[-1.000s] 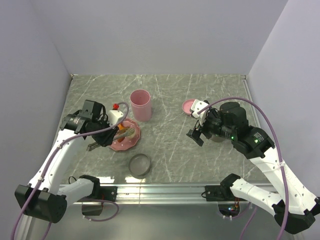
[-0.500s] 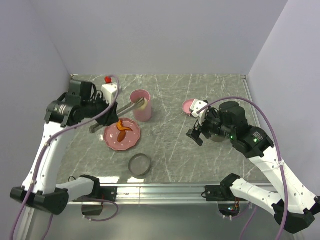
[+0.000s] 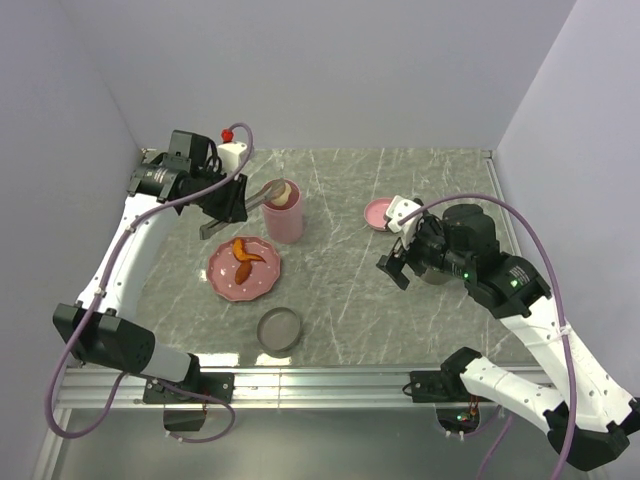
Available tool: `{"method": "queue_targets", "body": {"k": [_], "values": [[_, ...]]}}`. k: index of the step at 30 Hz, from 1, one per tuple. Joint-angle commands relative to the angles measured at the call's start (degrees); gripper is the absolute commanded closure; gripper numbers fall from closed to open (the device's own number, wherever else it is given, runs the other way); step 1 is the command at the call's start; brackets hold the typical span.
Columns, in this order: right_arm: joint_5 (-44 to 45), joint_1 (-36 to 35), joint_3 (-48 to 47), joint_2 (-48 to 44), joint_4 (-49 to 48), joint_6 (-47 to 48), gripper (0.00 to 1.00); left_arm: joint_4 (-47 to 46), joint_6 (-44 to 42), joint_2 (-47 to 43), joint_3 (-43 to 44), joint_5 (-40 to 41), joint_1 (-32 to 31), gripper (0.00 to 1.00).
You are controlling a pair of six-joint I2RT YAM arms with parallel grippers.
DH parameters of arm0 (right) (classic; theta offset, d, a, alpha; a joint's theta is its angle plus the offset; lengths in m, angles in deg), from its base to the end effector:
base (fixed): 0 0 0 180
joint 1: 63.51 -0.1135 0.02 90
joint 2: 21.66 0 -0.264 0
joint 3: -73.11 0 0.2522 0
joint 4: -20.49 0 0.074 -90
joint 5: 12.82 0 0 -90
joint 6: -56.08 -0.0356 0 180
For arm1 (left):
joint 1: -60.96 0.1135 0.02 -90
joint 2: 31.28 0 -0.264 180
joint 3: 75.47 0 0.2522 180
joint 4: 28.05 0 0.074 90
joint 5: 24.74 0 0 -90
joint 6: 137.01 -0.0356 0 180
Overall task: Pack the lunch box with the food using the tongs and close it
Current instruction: Place the food into the lunch box
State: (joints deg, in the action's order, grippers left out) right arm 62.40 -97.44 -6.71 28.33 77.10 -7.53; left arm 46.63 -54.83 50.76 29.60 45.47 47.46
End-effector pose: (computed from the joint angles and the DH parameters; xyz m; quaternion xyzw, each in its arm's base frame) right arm 0.1325 0.1001 0.3923 -0.4826 0.6964 0.1435 0.5115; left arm 0.2716 -0.0776 0.3893 0.2276 0.9040 -0.1781 0.3151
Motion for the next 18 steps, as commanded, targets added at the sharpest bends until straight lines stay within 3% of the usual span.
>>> {"method": "queue_targets", "body": {"k": [1, 7, 18], "values": [[1.3, 1.0, 0.3, -1.6, -2.1, -1.1, 0.00, -3.6, 1.6, 0.0, 2.3, 2.2, 0.4, 0.72], [0.8, 1.3, 0.1, -1.6, -1.8, -1.1, 0.00, -3.5, 0.6, 1.5, 2.0, 2.7, 0.3, 0.66], [0.5, 1.6, -0.2, -1.3, -1.4, -0.9, 0.00, -3.4, 0.3, 1.5, 2.6, 2.1, 0.4, 0.42]]}}
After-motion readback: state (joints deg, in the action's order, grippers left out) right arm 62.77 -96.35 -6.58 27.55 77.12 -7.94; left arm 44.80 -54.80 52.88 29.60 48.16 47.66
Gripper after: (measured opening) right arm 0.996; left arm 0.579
